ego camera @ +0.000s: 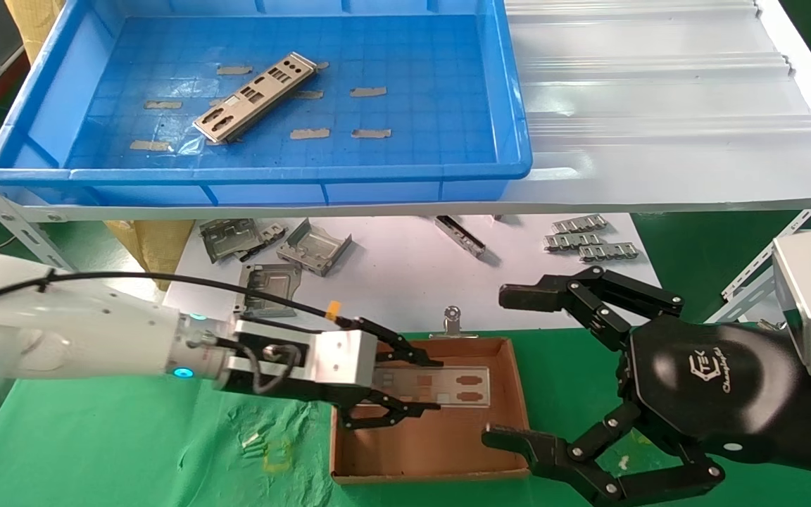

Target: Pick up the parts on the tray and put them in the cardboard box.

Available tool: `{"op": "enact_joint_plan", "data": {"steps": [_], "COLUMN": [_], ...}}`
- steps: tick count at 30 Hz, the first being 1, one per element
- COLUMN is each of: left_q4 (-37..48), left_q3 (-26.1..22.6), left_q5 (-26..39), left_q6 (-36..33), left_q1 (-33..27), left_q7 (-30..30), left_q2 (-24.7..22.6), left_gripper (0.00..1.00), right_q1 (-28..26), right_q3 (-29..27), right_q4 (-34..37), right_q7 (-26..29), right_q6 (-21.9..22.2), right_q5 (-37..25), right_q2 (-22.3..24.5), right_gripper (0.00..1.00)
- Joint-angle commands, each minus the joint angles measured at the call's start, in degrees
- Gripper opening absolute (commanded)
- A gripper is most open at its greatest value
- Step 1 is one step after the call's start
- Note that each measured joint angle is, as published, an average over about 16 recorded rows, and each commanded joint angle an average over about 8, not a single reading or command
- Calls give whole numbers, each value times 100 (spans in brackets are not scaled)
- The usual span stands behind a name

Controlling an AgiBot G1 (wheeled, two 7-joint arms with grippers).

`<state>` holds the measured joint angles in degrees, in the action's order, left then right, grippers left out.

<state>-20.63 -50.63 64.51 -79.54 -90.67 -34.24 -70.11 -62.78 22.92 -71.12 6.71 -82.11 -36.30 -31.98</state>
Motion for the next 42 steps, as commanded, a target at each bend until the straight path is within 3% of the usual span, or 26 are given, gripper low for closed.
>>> {"op": "enact_joint_plan", "data": {"steps": [1,3,5,12,21,35,42], "left_q4": [247,473,692,1134,1058,1597,1763], "left_q3": [-25,-51,-64,-30,-48,266,370], "left_q5": [74,133,167,98,-28,-666,-837], "left_q6": [173,321,478,882,912,-373,-540], "left_q1": [49,44,35,40,90,-16,11], "left_q7": [-314,-474,-583,-680,-685,-123,-4], "left_q2": [-193,-348,-485,-714,-720,-311,-203], "left_gripper": [62,87,100,100,100,100,100], "right_q1": [0,0,0,0,0,0,1], "right_q3": [0,0,0,0,0,0,0], "right_q4": [0,0,0,0,0,1,1], "right_q7": [0,0,0,0,0,0,0], "right_q6": [0,0,0,0,0,1,2], "right_q5": [0,0,0,0,0,1,1], "right_q2": [0,0,0,0,0,1,1], "right_gripper": [100,100,100,100,100,100,100]}}
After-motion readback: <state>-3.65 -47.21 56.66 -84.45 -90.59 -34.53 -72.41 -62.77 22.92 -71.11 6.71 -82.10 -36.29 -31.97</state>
